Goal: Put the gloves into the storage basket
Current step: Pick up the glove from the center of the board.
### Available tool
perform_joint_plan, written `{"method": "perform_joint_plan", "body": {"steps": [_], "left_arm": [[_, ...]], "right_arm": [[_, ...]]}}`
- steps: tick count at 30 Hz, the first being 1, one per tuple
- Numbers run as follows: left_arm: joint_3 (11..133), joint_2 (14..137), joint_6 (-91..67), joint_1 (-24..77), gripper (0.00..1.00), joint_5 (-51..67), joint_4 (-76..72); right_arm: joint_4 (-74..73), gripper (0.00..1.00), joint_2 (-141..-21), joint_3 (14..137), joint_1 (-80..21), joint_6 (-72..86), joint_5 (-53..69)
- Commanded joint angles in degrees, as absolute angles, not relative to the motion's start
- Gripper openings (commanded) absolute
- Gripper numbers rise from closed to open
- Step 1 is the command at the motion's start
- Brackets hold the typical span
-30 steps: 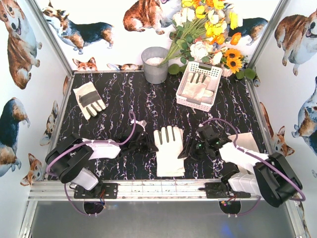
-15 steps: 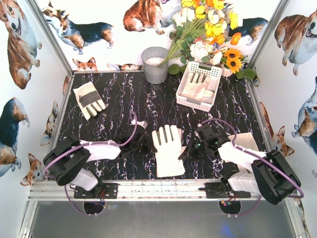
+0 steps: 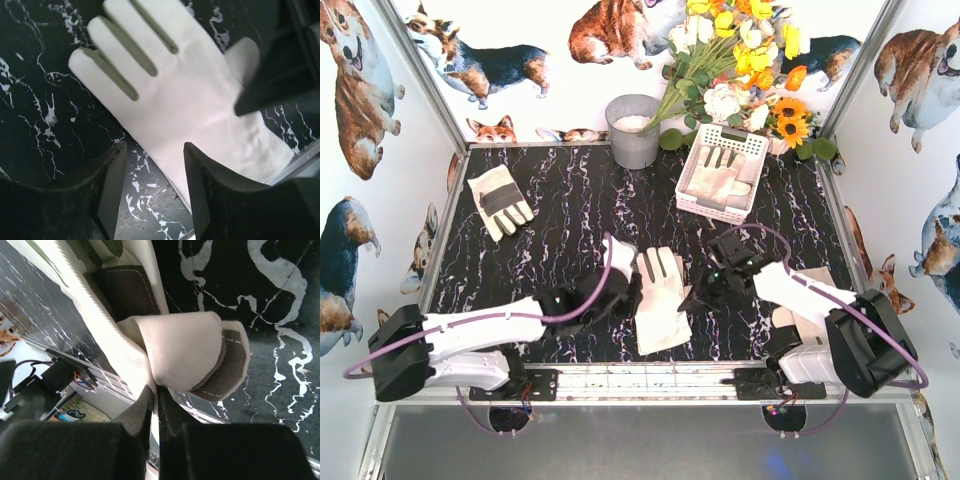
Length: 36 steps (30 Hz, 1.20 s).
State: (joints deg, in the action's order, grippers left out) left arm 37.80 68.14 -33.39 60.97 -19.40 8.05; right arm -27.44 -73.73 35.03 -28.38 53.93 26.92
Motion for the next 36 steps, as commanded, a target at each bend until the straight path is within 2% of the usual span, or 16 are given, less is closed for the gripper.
{"method": "perform_joint_plan", "body": {"steps": [1, 7, 13, 20, 27, 31, 36], "left_arm": [[36.41, 64.99, -26.15, 69.63, 0.46, -29.95, 5.28], [40.24, 72.83, -23.71, 82.41, 0.65, -39.18, 4.65], [41.81, 80.61, -22.65, 85.44, 0.85, -36.35, -1.27], [45.27, 88.92, -20.13, 86.75, 0.90, -32.23, -6.15], [46.91, 94.13, -20.07, 86.75, 0.89, -34.27, -4.56], [46.93, 94.22, -21.43, 86.75, 0.73, -37.62, -1.31], [46.93, 96.21, -21.68, 86.75, 0.58, -37.36, -0.44]], "right_arm": [[-34.54, 0.00, -76.47, 41.60, -28.37, 52.09, 27.25], [-34.86, 0.00, -78.80, 43.70, -28.30, 53.25, 27.93], [-34.34, 0.00, -80.28, 44.65, -28.34, 54.32, 29.11], [-32.09, 0.00, -80.66, 43.90, -28.17, 56.55, 31.35], [-32.28, 0.00, -81.17, 44.26, -27.76, 56.21, 32.69], [-31.95, 0.00, -80.52, 43.95, -27.36, 56.51, 32.82], [-31.60, 0.00, -80.71, 43.90, -26.92, 56.47, 33.97]]}}
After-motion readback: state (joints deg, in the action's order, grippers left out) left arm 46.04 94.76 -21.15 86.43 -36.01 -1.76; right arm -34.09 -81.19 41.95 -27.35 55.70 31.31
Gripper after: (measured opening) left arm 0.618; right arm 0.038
